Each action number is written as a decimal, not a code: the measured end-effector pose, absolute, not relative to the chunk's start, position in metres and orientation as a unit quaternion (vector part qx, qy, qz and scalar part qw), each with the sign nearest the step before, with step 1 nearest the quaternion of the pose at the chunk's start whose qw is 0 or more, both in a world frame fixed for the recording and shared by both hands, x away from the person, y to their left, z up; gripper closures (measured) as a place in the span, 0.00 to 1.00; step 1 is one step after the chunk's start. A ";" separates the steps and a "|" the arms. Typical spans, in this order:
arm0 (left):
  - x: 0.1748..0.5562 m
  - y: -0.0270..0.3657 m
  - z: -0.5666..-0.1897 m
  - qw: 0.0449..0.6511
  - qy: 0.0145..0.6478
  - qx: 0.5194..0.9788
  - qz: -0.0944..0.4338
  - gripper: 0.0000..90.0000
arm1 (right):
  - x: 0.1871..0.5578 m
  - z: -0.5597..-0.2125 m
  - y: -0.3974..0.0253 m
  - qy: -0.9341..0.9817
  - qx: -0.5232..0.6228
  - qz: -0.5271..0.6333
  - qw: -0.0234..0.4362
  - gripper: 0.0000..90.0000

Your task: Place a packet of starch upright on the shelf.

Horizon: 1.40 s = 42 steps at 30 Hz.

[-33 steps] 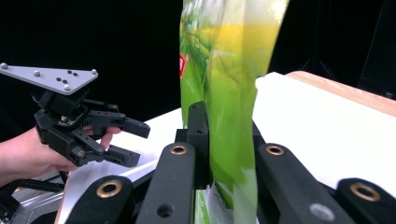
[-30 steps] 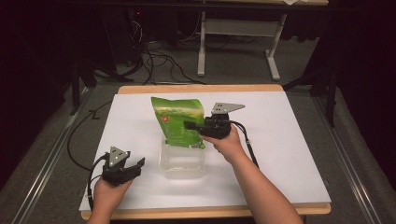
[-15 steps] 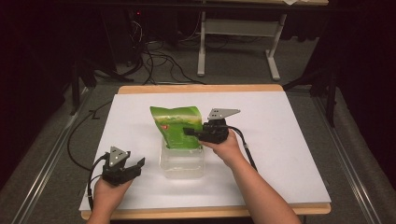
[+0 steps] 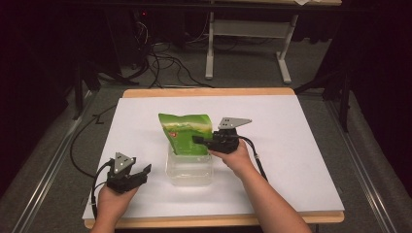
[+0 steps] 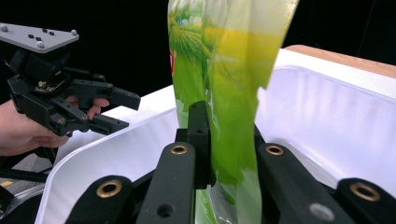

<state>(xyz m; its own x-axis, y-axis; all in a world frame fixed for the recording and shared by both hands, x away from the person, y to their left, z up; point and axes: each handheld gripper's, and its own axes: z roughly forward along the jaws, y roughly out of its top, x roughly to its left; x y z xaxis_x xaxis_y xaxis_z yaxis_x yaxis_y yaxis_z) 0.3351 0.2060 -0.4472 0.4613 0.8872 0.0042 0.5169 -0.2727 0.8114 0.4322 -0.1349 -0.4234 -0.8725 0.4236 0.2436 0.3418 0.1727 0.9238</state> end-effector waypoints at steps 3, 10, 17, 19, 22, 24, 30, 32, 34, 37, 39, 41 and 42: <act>0.335 0.206 -0.447 0.390 0.461 0.761 0.238 0.42 | 0.431 -0.423 -0.135 0.766 0.252 0.590 0.040 0.92; 0.335 0.206 -0.446 0.391 0.459 0.761 0.239 0.42 | 0.429 -0.421 -0.133 0.771 0.254 0.581 0.050 0.89; 0.335 0.207 -0.445 0.395 0.459 0.760 0.238 0.42 | 0.430 -0.418 -0.134 0.768 0.265 0.581 0.052 0.78; 0.335 0.207 -0.445 0.395 0.459 0.759 0.239 0.42 | 0.430 -0.416 -0.135 0.768 0.264 0.581 0.049 0.75; 0.335 0.207 -0.445 0.396 0.459 0.759 0.239 0.42 | 0.430 -0.414 -0.135 0.767 0.265 0.583 0.048 0.69; 0.335 0.207 -0.445 0.396 0.459 0.759 0.239 0.42 | 0.430 -0.411 -0.135 0.766 0.264 0.584 0.052 0.66; 0.335 0.207 -0.445 0.396 0.458 0.759 0.239 0.42 | 0.429 -0.406 -0.136 0.765 0.267 0.583 0.062 0.58; 0.335 0.207 -0.445 0.396 0.458 0.759 0.239 0.42 | 0.429 -0.404 -0.136 0.764 0.265 0.585 0.061 0.56; 0.335 0.207 -0.445 0.397 0.458 0.759 0.239 0.42 | 0.428 -0.402 -0.136 0.763 0.264 0.586 0.064 0.55; 0.335 0.207 -0.445 0.397 0.458 0.759 0.238 0.42 | 0.428 -0.400 -0.136 0.761 0.265 0.589 0.064 0.55; 0.335 0.207 -0.445 0.397 0.458 0.759 0.238 0.42 | 0.428 -0.398 -0.137 0.760 0.264 0.590 0.066 0.55; 0.335 0.207 -0.445 0.397 0.458 0.759 0.238 0.42 | 0.427 -0.397 -0.138 0.759 0.266 0.590 0.065 0.54; 0.335 0.207 -0.445 0.397 0.458 0.759 0.238 0.42 | 0.427 -0.397 -0.138 0.759 0.266 0.590 0.065 0.54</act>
<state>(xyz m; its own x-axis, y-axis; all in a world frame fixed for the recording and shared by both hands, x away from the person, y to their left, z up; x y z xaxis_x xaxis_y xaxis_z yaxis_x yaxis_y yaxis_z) 0.3345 0.2068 -0.4447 0.4673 0.8841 -0.0018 0.5051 -0.2653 0.8213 0.4273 -0.1382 -0.3965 -0.8503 0.4805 0.2148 0.3267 0.1620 0.9311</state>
